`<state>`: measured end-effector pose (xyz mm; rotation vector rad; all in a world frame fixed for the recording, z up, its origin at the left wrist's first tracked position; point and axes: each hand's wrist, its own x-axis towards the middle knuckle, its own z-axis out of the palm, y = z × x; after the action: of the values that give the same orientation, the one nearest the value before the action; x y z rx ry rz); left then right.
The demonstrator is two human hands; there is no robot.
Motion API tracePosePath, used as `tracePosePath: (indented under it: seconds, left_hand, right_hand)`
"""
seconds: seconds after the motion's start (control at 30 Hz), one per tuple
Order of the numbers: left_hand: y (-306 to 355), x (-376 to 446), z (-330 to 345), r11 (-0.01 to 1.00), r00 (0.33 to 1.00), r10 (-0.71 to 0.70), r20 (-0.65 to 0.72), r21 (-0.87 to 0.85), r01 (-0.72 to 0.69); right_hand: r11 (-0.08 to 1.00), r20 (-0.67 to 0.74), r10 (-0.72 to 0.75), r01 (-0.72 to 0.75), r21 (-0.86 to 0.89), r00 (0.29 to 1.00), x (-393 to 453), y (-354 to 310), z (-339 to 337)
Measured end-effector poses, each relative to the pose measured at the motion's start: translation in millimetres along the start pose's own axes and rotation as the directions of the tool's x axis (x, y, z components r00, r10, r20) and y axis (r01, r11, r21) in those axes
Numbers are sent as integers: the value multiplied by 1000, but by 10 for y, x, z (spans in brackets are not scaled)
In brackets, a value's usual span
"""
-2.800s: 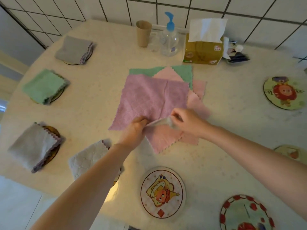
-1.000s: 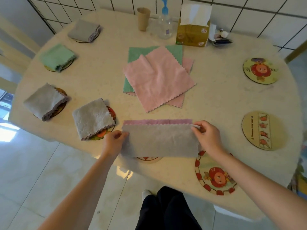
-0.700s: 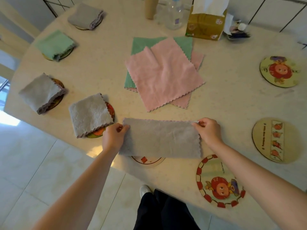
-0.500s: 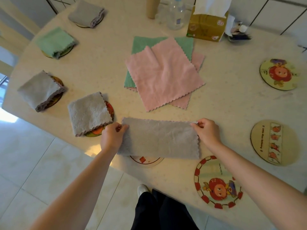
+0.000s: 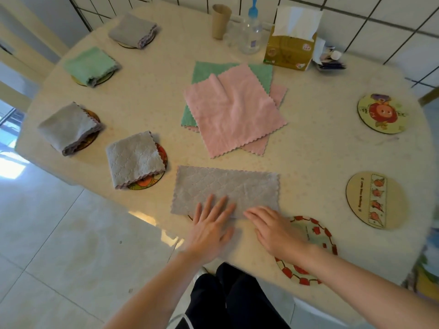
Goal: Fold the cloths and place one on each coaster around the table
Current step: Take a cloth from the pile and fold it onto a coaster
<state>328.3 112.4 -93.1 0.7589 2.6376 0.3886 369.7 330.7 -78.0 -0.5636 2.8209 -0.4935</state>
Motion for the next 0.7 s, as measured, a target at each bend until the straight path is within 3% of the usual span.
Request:
tracePosePath:
  seconds: [0.2,0.53,0.63,0.7]
  left_hand:
    - [-222,-252,59,990,995,-83,51,120,77]
    - [-381,-431,20,955,956,-294,-18,38,295]
    - [-204,-315,-37,939,932,-342,-118,-1,344]
    - [-29,-212,-80,965,954,-264,-143,-30,262]
  right_hand:
    - [991,73,41,-31,-132,996,-154,171,31]
    - [968,128,99,-66,-242,987,-27,293,-71]
    - [966,78,70,-48,-254,994,71,284,-171]
    - [979,-25,23,-27,-204,999,126,226,-287]
